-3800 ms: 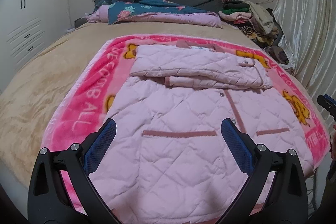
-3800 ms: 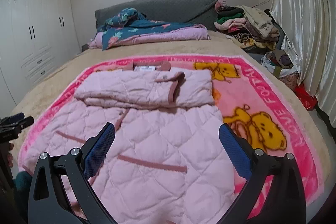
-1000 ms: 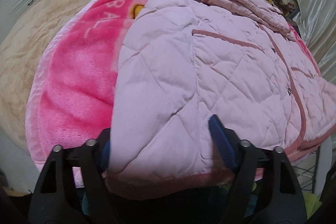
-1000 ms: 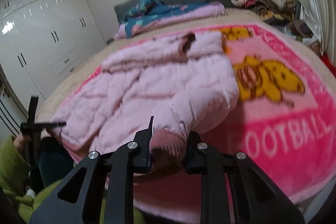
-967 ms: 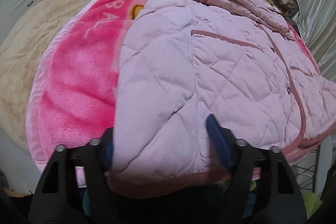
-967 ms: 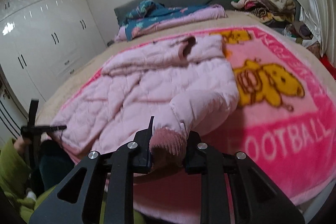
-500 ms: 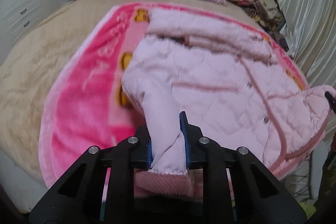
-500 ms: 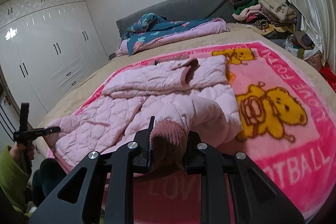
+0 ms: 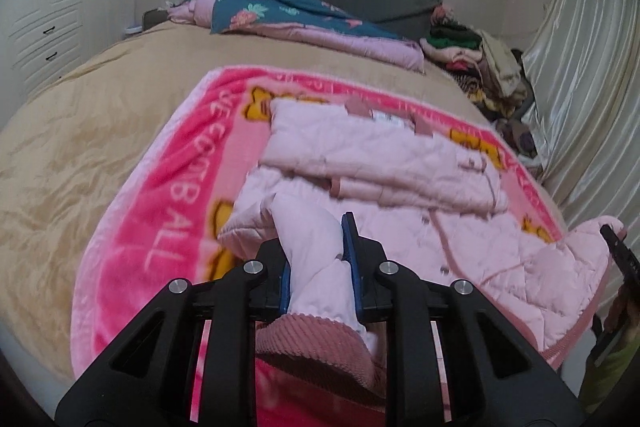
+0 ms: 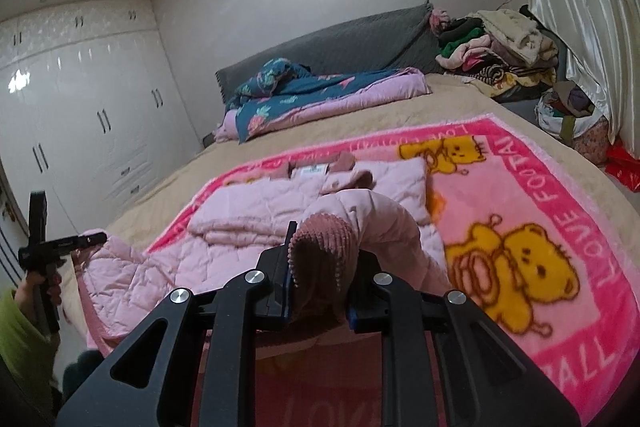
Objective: Fold large clothes
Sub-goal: 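Lift the hem with both tools and fold it over toward the collar, then open both tools to release the hem onto the folded jacket, then grasp the side edge of the folded jacket with the left tool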
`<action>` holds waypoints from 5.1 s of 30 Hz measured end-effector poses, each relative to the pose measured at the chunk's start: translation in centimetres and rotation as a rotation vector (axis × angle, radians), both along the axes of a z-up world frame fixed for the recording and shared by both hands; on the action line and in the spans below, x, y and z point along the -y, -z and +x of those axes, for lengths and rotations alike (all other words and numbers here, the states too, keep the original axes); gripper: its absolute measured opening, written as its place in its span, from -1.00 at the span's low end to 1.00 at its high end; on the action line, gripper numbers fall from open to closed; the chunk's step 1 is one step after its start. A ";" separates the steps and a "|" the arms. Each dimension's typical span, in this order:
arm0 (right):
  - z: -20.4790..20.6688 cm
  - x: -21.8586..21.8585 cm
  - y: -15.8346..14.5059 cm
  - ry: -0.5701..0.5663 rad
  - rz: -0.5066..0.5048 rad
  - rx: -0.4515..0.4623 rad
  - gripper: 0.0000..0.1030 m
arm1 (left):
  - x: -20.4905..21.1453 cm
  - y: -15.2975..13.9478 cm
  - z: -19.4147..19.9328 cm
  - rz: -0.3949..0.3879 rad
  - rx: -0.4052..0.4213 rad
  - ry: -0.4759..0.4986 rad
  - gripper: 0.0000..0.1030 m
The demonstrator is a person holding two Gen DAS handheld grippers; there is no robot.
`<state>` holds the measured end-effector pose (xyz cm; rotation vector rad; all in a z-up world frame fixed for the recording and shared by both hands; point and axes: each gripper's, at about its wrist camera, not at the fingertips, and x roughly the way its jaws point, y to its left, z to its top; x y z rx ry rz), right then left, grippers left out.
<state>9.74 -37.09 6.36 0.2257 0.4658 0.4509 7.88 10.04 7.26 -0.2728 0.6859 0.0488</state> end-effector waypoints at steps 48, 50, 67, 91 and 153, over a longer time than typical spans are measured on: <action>16.9 0.9 -3.0 0.188 0.026 0.049 -0.66 | -0.4 -5.8 13.1 0.151 0.162 -0.111 -0.68; 17.5 0.9 -2.9 0.190 0.023 0.040 -0.66 | -0.4 -5.6 13.7 0.160 0.165 -0.115 -0.68; 21.5 0.6 -1.6 0.189 0.062 -0.040 -0.62 | -0.5 -3.5 16.3 0.195 0.166 -0.140 -0.67; 19.8 -6.3 3.9 0.012 -0.184 -0.084 0.75 | -0.4 -0.6 19.6 0.155 0.124 -0.094 -0.19; 28.7 -4.9 12.3 0.269 -0.247 -0.244 -0.63 | -3.0 10.2 22.3 0.074 -0.047 -0.199 -0.31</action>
